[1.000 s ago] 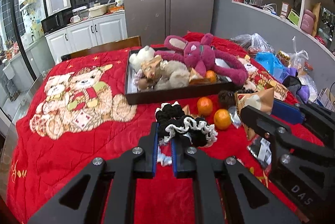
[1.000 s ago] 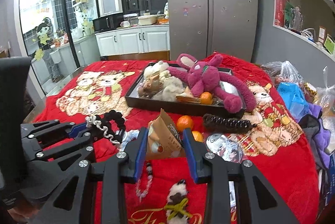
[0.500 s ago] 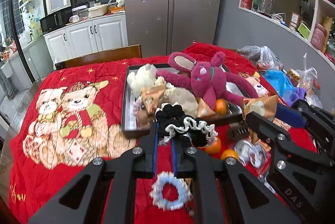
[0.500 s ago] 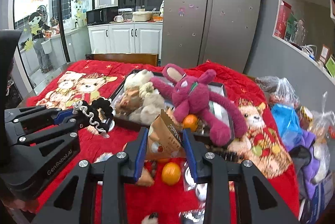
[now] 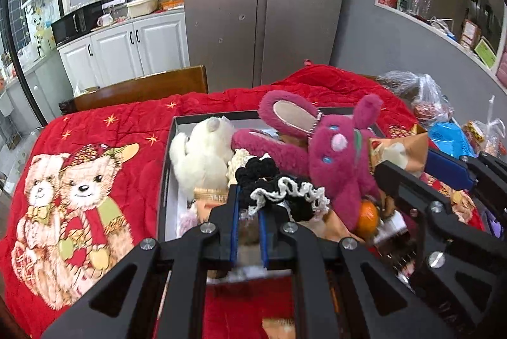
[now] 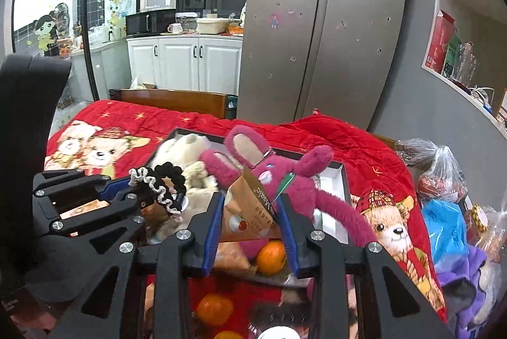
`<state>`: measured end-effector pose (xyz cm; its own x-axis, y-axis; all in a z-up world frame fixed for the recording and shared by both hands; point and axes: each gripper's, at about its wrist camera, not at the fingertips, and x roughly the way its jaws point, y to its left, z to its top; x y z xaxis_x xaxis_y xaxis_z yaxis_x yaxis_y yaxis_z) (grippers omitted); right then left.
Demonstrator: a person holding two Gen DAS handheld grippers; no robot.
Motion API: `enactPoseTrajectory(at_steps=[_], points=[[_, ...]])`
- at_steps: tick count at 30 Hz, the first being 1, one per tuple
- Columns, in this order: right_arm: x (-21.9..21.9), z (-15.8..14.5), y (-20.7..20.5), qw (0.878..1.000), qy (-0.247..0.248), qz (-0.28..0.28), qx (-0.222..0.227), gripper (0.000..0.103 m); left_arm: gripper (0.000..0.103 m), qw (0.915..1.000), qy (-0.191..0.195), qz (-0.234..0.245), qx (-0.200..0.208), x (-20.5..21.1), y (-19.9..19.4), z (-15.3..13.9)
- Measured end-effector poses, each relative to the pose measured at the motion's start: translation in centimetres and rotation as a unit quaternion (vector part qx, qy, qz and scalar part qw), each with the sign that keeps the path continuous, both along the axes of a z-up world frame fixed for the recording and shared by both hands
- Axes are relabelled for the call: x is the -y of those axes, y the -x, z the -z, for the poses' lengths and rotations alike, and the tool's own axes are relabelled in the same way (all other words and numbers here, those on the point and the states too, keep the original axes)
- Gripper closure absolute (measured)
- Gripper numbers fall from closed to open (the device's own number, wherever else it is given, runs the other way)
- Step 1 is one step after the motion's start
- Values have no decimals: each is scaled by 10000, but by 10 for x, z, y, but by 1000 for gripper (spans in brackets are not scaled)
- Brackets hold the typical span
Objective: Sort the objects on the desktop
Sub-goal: 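Lower scrunchie and packet into the tray and open both grippers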
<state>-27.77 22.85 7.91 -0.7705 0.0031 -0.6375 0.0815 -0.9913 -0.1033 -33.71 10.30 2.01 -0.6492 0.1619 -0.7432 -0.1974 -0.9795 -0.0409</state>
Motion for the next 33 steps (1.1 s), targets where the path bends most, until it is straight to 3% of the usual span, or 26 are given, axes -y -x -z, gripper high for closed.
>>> enactPoseTrajectory(at_steps=[9,21,23,25,27,29,33], points=[[-17,24,28,9996,162,20,238,68,92,9999,86,117,60,-6,19,20],[-11,32,34,9996,26,10,289,68,90,9999,138,-13,-17,-1,22,17],[-10,31,34,9997,-17,9,264,67,79,9997,260,-4,-36,-1,21,16],[-11,28,33,9998,-1,44,169,61,47,9991,394,0,-177,-2,19,12],[-10,23,29,9997,-201,145,-40,45,33,9974,596,-172,-378,-1,16,7],[-12,18,26,9988,-321,322,-200,38,27,9971,590,-212,-429,2,14,3],[-22,10,24,9986,-71,446,-272,23,22,9982,358,-224,-438,10,14,-2]])
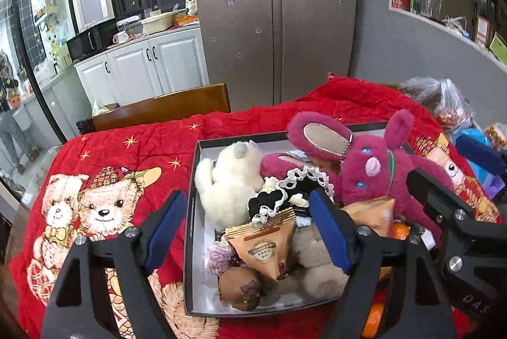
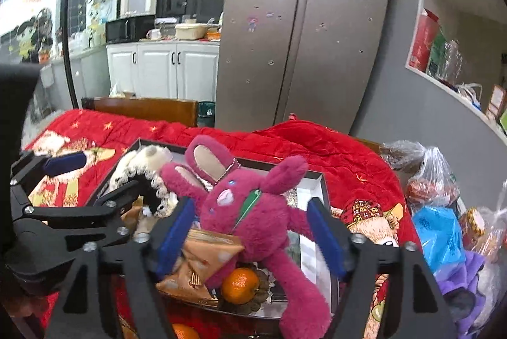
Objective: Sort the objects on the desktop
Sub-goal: 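Lower scrunchie and packet into the tray and open both grippers, then withdraw both grippers from the tray toward the remaining items on the bedspread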
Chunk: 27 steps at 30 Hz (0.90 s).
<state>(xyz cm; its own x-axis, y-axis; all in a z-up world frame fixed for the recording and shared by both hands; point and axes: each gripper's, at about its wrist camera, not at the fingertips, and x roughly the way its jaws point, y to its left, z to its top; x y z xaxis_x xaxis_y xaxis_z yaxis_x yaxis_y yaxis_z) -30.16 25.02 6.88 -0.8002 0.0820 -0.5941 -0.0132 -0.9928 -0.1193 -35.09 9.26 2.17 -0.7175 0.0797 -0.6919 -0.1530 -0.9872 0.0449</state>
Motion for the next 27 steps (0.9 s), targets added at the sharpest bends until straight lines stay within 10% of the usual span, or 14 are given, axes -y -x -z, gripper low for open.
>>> enactPoseTrajectory(at_steps=[13,27], points=[[0,-10,-9,9999,92,117,-73,23,22,9997,-231,83,4,1,-13,-11],[16,-67,-97,9990,6,11,-448,23,19,9971,-459,191,-567,23,-136,-75]])
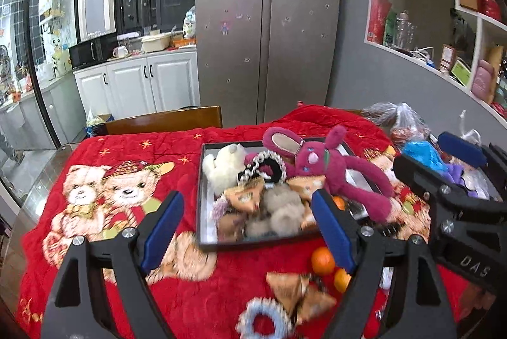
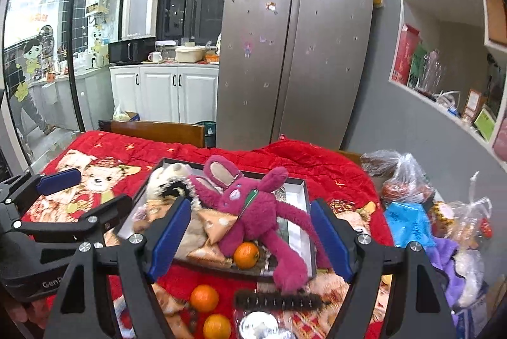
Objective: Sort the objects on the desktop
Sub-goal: 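Withdraw both grippers from the tray toward the remaining items on the bedspread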
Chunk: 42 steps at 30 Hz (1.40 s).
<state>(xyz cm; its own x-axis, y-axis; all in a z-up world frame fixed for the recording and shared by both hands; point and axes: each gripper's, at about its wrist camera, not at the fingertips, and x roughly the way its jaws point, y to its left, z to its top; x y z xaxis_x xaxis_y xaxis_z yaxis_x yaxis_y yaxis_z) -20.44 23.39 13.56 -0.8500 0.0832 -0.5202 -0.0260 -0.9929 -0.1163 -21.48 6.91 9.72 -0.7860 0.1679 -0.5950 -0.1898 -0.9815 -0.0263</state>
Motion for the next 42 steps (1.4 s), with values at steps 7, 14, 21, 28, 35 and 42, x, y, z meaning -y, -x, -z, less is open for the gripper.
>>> enactPoseTrajectory(at_steps=[7,14,21,28,35,42], points=[[16,-11,-65,9999,126,9,-114,23,13,9998,-68,-100,-160,19,-76,-7],[16,8,-117,9991,408,13,-67,23,13,9994,-317,-110,61,32,-125,25],[13,47,-154,9971,750,-14,123,23,13,9970,-547,-140,534,33,-152,72],[27,92,-181,9956,749,-279,481,23,13,9953,-478,-40,836,28,-170,101],[24,98,-190,9957,673,-307,559,23,13,9956,-440,35,829,24,-173,102],[17,105,-192,9954,639,-286,648,23,13,9951,-310,226,908,12,-167,110]])
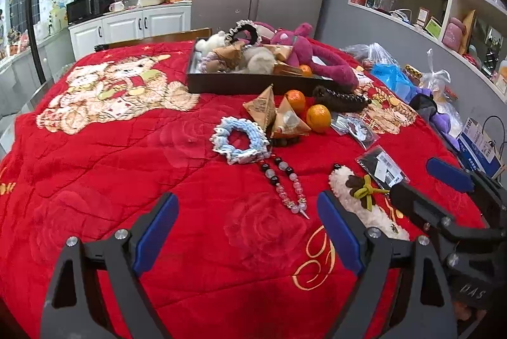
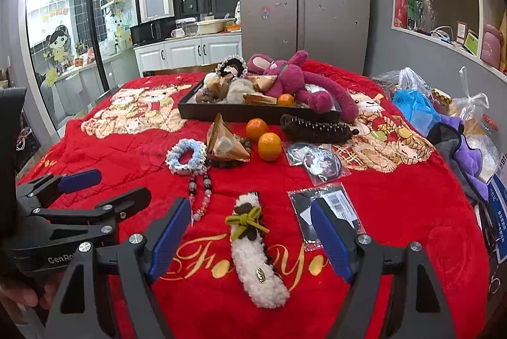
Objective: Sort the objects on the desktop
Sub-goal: 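Withdraw both grippers from the tray toward the remaining items on the bedspread, then grasp black-and-pink bead strand with left gripper while right gripper grasps white fluffy keychain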
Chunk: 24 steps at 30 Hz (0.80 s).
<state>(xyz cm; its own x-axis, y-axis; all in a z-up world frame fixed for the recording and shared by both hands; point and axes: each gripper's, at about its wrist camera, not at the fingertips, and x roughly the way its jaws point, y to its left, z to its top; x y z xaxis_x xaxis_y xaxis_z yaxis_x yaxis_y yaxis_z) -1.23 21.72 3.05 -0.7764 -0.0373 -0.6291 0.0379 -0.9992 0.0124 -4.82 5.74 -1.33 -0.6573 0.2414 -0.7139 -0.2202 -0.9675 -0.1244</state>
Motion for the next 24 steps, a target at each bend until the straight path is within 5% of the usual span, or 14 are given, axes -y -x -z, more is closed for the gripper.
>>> enactPoseTrajectory(at_steps=[24], points=[[-19,65,28,9954,323,43,903,27,13,9961,589,361,544,-40,51,56]])
